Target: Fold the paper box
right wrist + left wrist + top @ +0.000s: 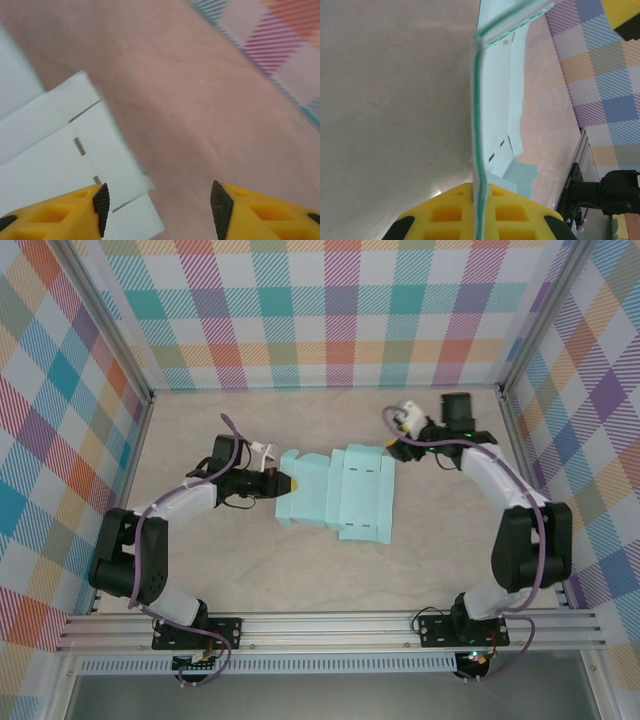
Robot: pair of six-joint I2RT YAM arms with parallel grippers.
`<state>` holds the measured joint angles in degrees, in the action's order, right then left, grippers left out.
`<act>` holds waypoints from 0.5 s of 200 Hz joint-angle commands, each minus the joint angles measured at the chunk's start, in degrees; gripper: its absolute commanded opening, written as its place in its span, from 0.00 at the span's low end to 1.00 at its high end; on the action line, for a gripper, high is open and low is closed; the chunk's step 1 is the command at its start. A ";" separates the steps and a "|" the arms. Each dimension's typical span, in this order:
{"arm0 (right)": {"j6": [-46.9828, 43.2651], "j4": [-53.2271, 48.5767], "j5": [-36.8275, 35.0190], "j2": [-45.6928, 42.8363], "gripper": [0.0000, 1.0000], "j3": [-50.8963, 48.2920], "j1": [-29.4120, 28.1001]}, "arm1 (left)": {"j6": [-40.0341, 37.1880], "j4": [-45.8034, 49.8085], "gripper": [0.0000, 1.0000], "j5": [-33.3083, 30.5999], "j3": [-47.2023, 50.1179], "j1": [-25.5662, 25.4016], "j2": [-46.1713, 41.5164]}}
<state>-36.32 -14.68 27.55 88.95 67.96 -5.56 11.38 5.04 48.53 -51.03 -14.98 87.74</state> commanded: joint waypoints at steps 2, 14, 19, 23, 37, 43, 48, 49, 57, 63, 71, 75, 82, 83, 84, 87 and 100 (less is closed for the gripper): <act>27.10 11.16 9.86 -3.88 0.58 -5.76 8.56 | 2.40 -3.96 0.00 2.98 -1.24 -0.66 -3.33; 29.05 10.22 12.84 -3.98 0.58 -8.09 10.36 | 3.70 -5.01 0.00 3.77 -2.02 -0.66 -3.74; 28.00 8.34 14.25 -3.81 0.59 -8.40 10.56 | 4.06 -5.20 0.00 4.01 -2.44 -0.68 -3.96; 27.05 6.56 15.24 -3.56 0.61 -8.50 10.58 | 4.34 -5.37 0.00 4.10 -2.78 -0.66 -3.98; 25.71 2.32 18.38 -2.32 0.69 -9.00 10.62 | 5.33 -6.11 0.00 5.00 -3.86 -0.71 -3.94; 25.15 1.62 19.73 -1.66 0.72 -9.49 10.58 | 5.71 -6.15 0.00 5.36 -4.48 -0.66 -3.89; 24.50 1.18 20.55 -0.85 0.74 -9.94 10.56 | 5.96 -6.19 0.00 5.58 -4.87 -0.68 -3.94; 24.39 1.16 20.67 -0.73 0.74 -9.99 10.56 | 5.99 -6.18 0.00 5.64 -4.96 -0.67 -3.92; 22.90 0.25 21.36 0.88 0.75 -10.38 10.58 | 6.27 -6.54 0.00 6.24 -5.52 -0.66 -3.72; 21.72 -0.67 21.83 2.26 0.75 -10.23 10.64 | 6.50 -6.75 0.00 6.77 -5.85 -0.66 -3.56; 20.98 -1.66 23.15 4.18 0.75 -9.52 10.57 | 6.98 -7.01 0.00 7.71 -6.39 -0.72 -3.15; 20.85 -2.00 23.79 5.08 0.76 -9.04 10.58 | 7.34 -7.04 0.00 8.26 -6.73 -0.67 -2.94; 21.29 -1.62 24.65 6.61 0.77 -8.40 10.57 | 7.97 -7.25 0.00 9.48 -7.36 -0.71 -2.55; 21.33 -1.65 24.70 6.82 0.77 -8.30 10.57 | 8.10 -7.24 0.00 9.70 -7.39 -0.68 -2.48; 21.35 -1.53 24.90 7.01 0.77 -8.21 10.57 | 8.20 -7.24 0.00 9.85 -7.49 -0.67 -2.44; 21.45 -1.36 25.17 7.62 0.77 -7.89 10.59 | 8.56 -7.31 0.00 10.38 -7.83 -0.74 -2.24; 20.77 -2.18 26.34 10.24 0.76 -6.36 10.60 | 9.61 -7.28 0.00 11.88 -8.58 -0.75 -2.35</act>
<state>-14.35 -14.28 47.18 95.77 58.63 4.93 18.13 -0.21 54.72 -56.80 -14.98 85.17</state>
